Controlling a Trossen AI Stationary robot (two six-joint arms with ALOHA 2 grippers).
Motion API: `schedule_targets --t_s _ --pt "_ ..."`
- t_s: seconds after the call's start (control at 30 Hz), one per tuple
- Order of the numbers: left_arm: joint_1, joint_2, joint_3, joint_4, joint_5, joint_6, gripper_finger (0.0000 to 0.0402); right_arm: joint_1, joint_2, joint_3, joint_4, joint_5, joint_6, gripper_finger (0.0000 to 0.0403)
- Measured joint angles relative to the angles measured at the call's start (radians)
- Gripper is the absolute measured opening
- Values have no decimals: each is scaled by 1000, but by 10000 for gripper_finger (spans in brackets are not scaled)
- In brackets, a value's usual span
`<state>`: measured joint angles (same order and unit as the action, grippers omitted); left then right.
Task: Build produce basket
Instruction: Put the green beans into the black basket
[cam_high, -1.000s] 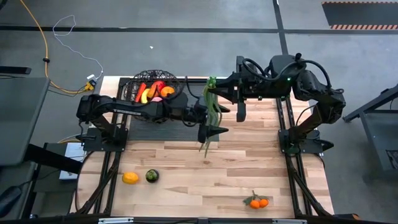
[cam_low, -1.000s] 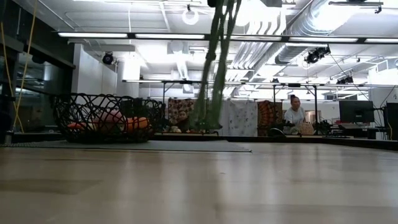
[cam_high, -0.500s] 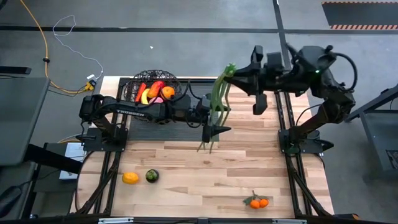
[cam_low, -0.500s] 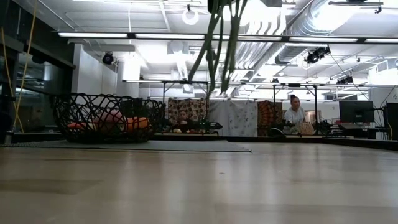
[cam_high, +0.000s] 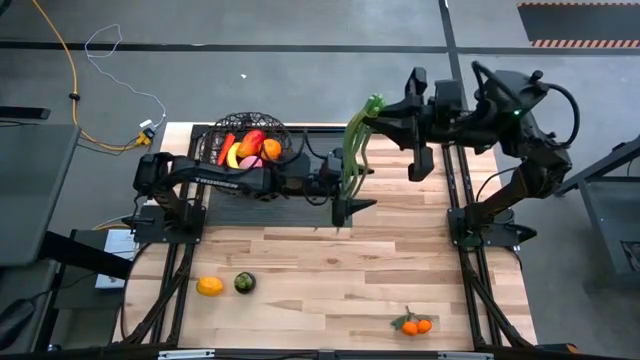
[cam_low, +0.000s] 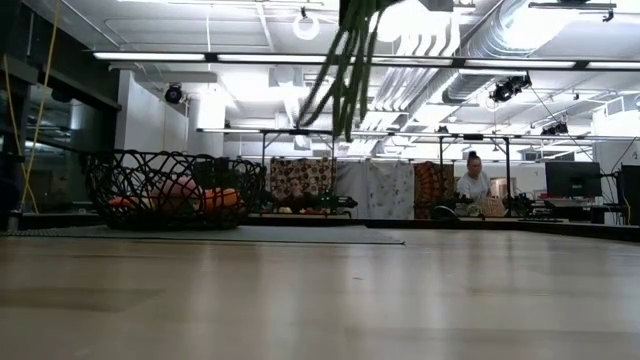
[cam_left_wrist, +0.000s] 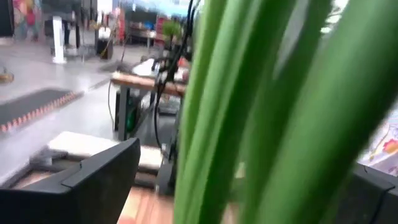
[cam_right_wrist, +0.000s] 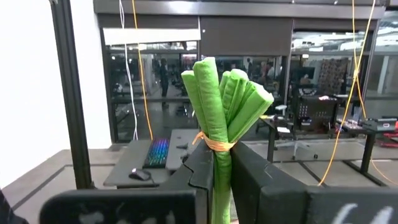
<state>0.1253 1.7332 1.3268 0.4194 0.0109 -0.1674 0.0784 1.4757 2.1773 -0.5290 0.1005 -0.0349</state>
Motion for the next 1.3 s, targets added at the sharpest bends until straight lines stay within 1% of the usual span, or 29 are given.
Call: schedule_targets --t_s 0.27,0.33,0.4,0.47,0.57,0.67,0.77,0.93,1.0,1.03,1.1,1.2,1.3 --pt "-7 32 -2 -7 0 -27 395 0 -11 0 9 0 -16 23" --pt "-9 36 -1 -1 0 -29 388 0 -13 0 9 0 -15 23" --pt "-9 36 -1 -7 0 -30 371 0 -13 0 9 0 -16 23" --pt "-9 35 -1 -5 -9 -30 346 0 -13 0 8 0 -16 23" --pt "-9 35 -1 -14 -28 -31 290 0 -13 0 0 0 -18 23" --pt "-9 35 -1 -13 -50 -38 221 0 -13 0 -8 0 -18 23" --pt "-8 35 -1 -20 -50 -36 146 0 -13 0 -7 0 -18 23" --pt "-8 32 -1 -94 -41 -30 25 0 -13 0 -24 1 -9 23" --pt "-2 14 -2 -159 -39 -12 8 0 -13 0 -43 7 -10 23" --pt "-1 4 -2 -176 -47 2 11 0 -13 0 -48 11 -8 23" --pt "10 -30 -2 -260 -68 35 14 0 -13 0 -59 12 -8 23" --pt "33 -93 -2 -352 -115 104 4 -1 -11 0 -66 12 -8 23" --pt "67 -172 -2 -454 -162 174 3 -15 -10 0 -73 11 -7 23"
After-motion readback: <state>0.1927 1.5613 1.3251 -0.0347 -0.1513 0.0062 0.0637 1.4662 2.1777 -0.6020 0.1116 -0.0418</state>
